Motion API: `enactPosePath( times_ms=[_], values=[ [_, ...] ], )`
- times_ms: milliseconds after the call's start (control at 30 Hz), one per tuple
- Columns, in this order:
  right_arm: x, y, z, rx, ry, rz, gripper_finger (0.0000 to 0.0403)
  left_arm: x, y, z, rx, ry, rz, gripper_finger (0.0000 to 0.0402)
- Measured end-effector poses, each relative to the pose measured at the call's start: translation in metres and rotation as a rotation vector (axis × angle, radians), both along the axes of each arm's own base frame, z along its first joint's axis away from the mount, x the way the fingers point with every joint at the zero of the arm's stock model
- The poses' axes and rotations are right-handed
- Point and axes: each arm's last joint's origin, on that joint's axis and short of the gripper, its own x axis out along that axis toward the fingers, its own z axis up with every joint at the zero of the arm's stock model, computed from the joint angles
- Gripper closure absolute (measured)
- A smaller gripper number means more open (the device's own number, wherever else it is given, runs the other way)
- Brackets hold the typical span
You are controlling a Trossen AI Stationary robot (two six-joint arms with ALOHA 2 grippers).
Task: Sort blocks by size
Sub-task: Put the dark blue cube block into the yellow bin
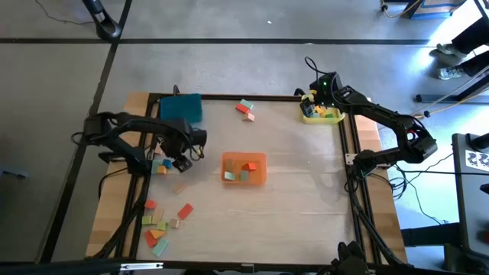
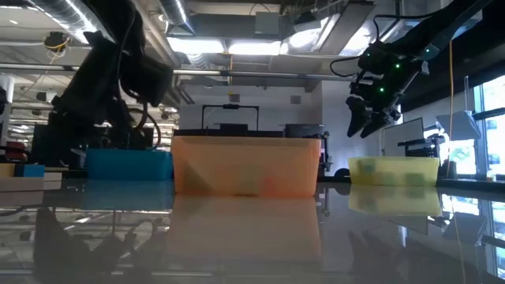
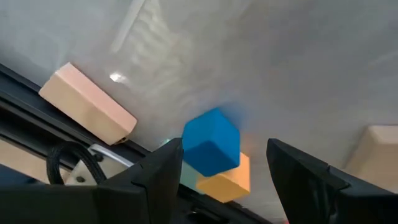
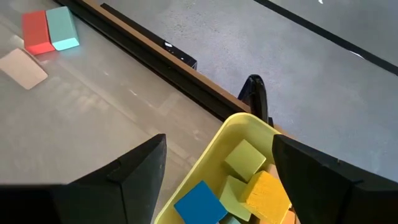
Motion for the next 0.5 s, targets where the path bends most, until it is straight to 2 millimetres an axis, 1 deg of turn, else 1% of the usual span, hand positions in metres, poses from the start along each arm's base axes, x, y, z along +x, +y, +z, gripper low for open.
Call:
enactPosePath(
  times_ms=[233,500],
  values=[
    [0.000,0.000,0.000,-0.001,-0.001,0.000,0.0113,0.003,-0.003,-0.015,-0.021,0.087,-0.096,0.0180],
    [0.000,0.000,0.000,-0.001,0.000,0.000,0.0113,0.006,-0.007,-0.027,-0.081,0.151,-0.203,0.0180]
  ],
)
